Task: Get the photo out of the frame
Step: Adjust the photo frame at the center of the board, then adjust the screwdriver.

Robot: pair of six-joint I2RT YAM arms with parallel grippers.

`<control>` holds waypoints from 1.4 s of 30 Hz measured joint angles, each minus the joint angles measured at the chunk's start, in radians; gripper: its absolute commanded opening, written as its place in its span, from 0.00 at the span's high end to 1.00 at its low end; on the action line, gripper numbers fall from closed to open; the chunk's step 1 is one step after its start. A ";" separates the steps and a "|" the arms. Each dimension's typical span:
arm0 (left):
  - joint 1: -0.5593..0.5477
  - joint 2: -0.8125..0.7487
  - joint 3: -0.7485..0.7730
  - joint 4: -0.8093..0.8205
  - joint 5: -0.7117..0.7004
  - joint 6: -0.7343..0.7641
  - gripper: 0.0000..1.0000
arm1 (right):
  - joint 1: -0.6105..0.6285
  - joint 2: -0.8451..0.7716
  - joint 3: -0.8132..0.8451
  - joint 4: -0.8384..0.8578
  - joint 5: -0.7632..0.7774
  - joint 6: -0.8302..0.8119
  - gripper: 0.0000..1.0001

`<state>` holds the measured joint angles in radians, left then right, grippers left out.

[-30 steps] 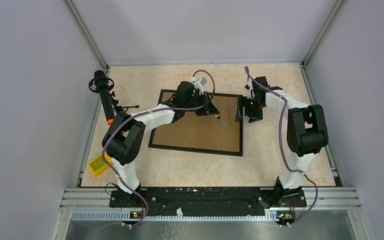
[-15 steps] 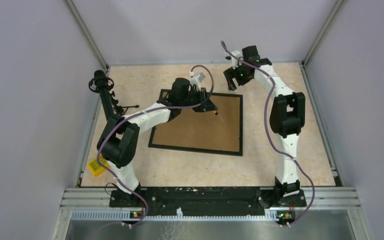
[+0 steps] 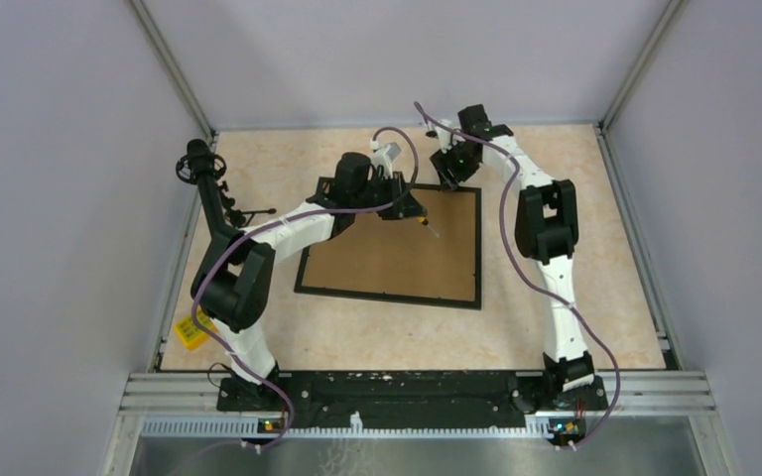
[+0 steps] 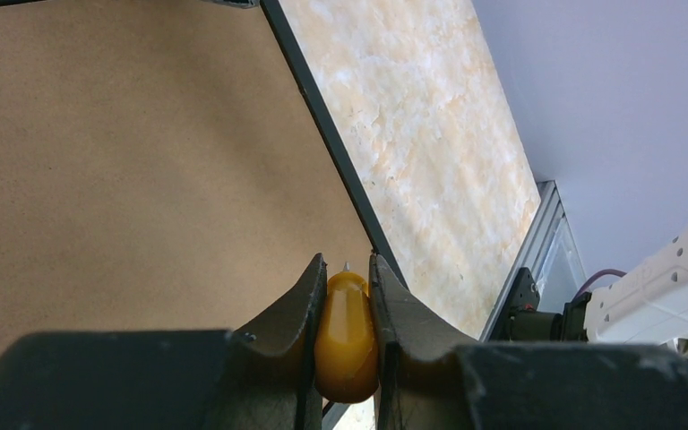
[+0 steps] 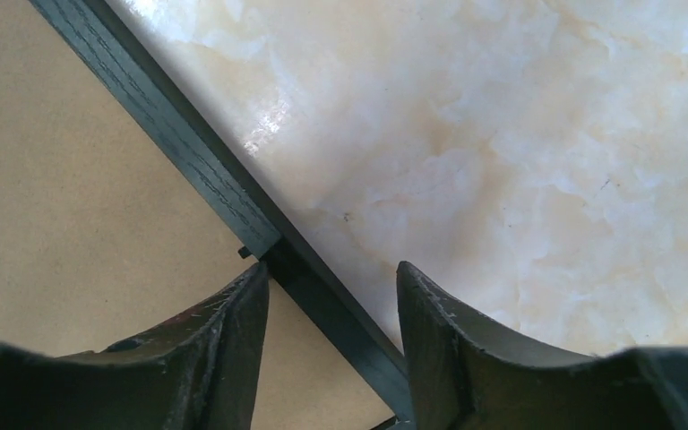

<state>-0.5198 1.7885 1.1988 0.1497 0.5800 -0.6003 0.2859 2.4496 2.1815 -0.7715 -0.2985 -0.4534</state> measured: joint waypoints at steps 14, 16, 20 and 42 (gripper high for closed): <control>0.046 0.001 -0.011 0.008 0.007 -0.007 1.00 | -0.066 0.115 0.200 -0.011 0.063 -0.059 0.95; 0.053 0.003 -0.011 0.009 0.006 -0.008 1.00 | -0.094 0.122 0.209 0.000 0.082 -0.056 0.96; 0.063 0.022 -0.009 0.017 0.006 -0.018 1.00 | -0.143 0.130 0.221 0.011 0.106 -0.036 0.78; 0.114 -0.040 -0.012 0.214 0.103 -0.265 1.00 | 0.091 -0.750 -0.473 -0.017 -0.490 0.126 0.24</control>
<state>-0.4061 1.7485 1.1870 0.3634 0.6830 -0.8650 0.3771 1.6993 1.7081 -0.7887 -0.7887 -0.3275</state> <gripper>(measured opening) 0.245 0.762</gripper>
